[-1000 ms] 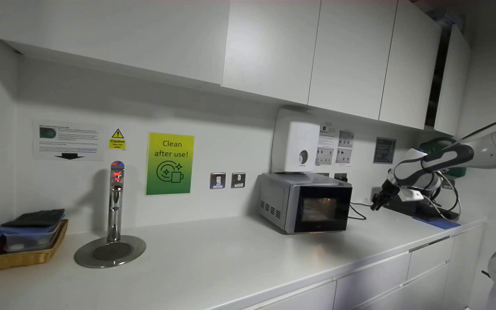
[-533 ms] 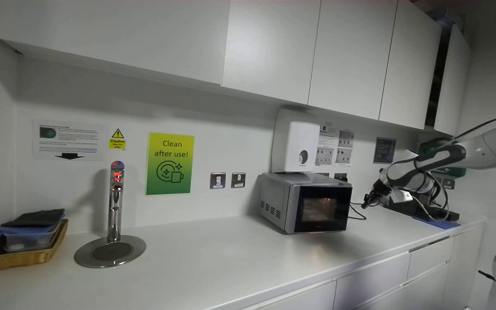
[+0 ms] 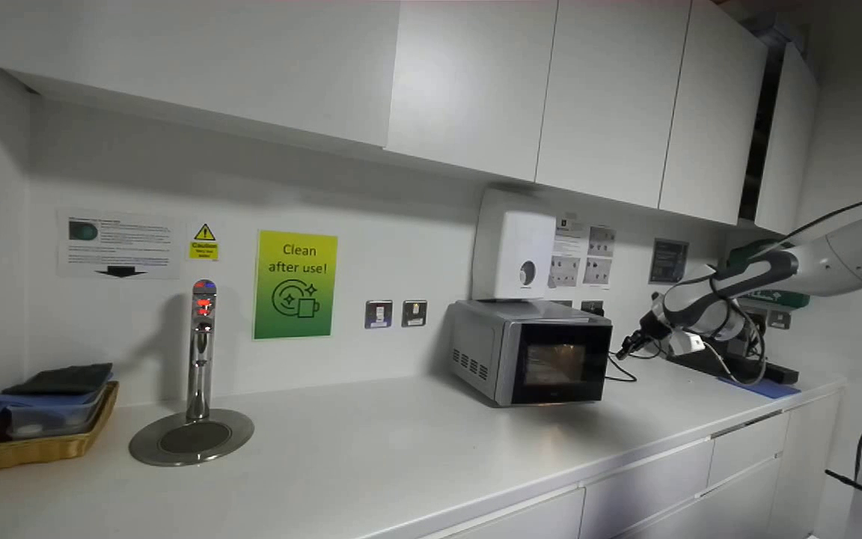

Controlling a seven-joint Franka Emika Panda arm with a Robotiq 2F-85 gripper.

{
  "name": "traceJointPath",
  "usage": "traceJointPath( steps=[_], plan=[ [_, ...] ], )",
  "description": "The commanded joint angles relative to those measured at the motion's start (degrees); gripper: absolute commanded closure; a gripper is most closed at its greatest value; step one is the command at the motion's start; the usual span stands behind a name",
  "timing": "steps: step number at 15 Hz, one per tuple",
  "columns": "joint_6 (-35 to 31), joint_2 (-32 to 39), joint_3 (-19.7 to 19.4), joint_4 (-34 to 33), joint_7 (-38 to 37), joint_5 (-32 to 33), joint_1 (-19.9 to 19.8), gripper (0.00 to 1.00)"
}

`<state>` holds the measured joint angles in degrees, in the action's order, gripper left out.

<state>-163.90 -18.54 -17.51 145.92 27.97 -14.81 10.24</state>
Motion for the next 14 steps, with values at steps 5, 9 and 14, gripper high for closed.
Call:
traceJointPath(
  steps=[5,9,14],
  plan=[
    [-0.4,0.0,-1.5,-0.4,1.7,-0.1,1.2,0.99],
    [-0.4,0.0,-1.6,-0.4,1.7,-0.1,1.2,0.99],
    [-0.4,0.1,-1.6,-0.4,1.6,-0.1,1.1,1.0]
  ],
)
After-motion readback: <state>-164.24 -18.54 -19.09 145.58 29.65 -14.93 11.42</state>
